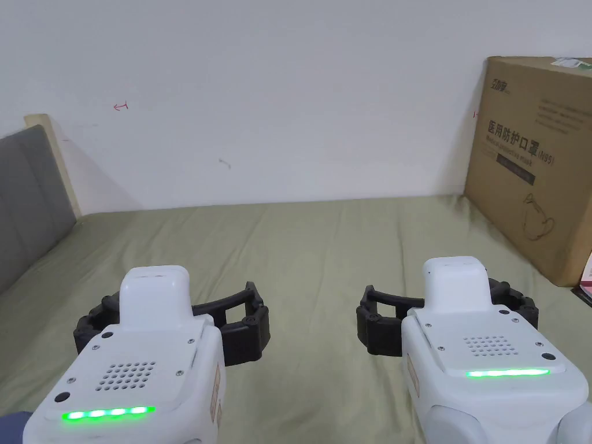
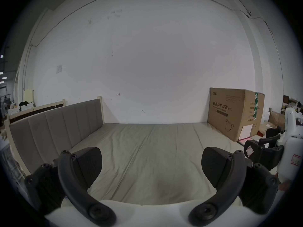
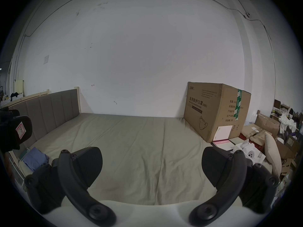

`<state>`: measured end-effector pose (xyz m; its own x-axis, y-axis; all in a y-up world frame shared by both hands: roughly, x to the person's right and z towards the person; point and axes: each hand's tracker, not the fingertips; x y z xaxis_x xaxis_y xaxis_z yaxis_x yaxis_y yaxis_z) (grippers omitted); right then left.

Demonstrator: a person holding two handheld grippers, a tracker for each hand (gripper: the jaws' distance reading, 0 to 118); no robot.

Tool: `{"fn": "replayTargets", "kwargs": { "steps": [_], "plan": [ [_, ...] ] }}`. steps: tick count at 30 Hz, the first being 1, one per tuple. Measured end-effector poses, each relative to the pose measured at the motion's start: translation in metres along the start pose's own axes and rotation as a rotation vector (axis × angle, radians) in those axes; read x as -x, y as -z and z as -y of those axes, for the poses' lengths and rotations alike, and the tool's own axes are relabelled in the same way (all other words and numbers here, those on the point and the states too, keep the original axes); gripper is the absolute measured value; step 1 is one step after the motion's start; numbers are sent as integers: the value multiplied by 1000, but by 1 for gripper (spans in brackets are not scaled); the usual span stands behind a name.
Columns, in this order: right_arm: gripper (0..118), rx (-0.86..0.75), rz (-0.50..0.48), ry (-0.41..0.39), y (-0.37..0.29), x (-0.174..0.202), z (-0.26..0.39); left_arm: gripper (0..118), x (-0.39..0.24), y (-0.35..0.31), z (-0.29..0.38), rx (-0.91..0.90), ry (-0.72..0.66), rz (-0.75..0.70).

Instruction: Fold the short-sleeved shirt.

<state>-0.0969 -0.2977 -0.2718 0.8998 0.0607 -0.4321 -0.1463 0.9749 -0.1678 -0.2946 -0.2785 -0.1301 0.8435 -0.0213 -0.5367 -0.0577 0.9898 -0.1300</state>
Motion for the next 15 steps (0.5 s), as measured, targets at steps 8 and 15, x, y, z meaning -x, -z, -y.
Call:
{"fn": "replayTargets", "kwargs": {
  "steps": [8,15],
  "plan": [
    [118,21,12,-2,1,-2,2,118,7,6,-1,10,-14,54],
    [118,29,3,-16,1,1,3,118,9,4,-1,10,-49,88]
  ]
}}
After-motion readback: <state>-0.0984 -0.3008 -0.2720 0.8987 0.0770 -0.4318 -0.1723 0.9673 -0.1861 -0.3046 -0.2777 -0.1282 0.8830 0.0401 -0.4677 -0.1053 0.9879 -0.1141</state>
